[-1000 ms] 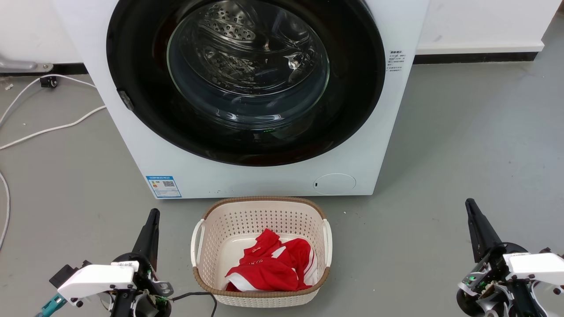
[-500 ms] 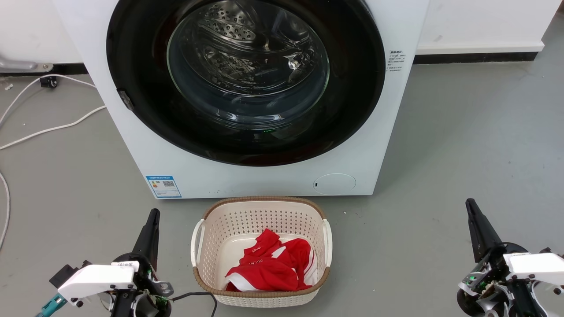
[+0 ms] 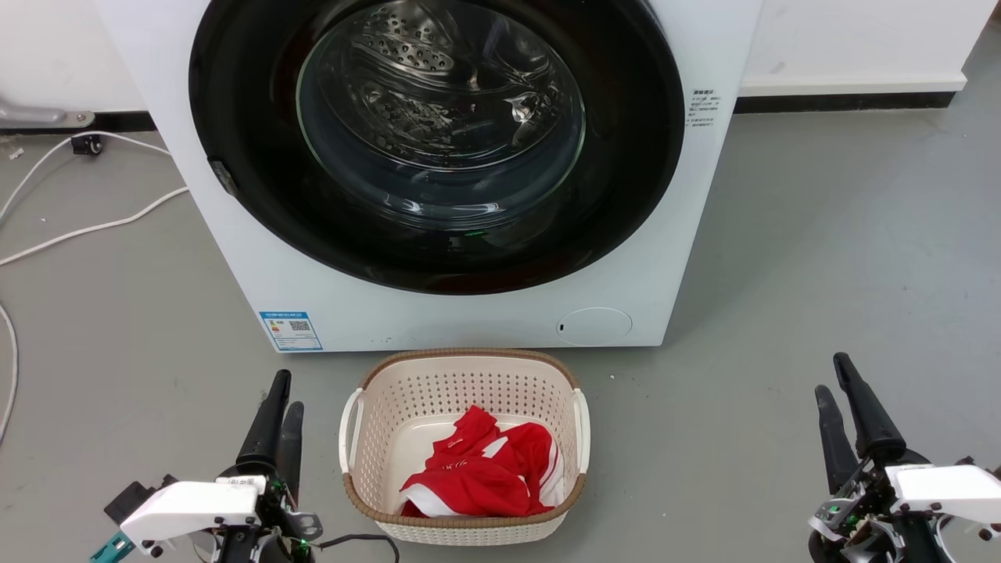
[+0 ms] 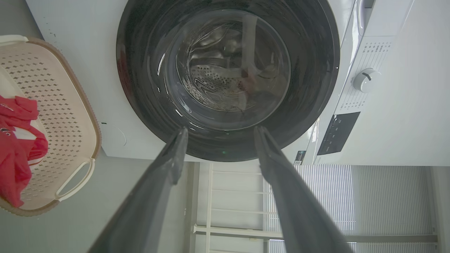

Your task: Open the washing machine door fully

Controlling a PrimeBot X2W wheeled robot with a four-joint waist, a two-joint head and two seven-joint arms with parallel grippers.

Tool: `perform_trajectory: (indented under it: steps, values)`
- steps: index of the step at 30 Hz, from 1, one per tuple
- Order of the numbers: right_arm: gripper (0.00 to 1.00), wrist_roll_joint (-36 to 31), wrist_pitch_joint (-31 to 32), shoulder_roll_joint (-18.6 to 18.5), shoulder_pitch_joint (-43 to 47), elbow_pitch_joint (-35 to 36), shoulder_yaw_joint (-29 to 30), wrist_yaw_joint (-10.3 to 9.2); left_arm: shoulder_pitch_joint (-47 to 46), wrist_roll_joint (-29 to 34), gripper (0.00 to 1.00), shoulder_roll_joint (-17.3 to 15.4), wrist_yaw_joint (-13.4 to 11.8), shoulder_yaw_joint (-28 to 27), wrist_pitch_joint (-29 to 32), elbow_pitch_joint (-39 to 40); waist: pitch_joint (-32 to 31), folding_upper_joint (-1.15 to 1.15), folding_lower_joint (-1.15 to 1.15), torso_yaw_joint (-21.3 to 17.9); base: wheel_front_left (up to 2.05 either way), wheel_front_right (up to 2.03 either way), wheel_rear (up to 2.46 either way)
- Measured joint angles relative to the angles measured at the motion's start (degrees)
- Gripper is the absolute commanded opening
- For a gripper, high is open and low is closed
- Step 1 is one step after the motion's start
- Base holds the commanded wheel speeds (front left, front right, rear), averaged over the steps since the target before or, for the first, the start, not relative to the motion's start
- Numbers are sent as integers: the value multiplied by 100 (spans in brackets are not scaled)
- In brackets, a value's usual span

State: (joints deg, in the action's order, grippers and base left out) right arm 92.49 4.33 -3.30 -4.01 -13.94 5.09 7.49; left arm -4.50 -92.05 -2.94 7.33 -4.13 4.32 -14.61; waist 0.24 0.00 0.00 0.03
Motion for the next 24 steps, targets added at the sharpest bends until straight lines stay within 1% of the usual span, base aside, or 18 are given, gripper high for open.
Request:
perform_trajectory:
  steps: [5, 11, 17, 24]
  values:
    - [100, -185, -137, 2, 77, 110, -52, 0, -2, 192, 100, 1, -1, 66, -126, 111, 9, 0, 1, 7, 0, 0, 0]
    - [100, -720, -290, 4, 82, 265, -104, 0, -4, 751, 100, 2, -1, 93, -287, 290, 25, 0, 1, 14, 0, 0, 0]
    - [100, -1566, -434, 7, 108, 450, -126, 0, -6, 1501, 100, 2, -1, 110, -428, 460, 46, 0, 1, 25, 0, 0, 0]
    - [100, -2797, -582, 10, 180, 675, -176, 0, -11, 2413, 100, 2, -1, 114, -579, 628, 63, 0, 1, 36, 0, 0, 0]
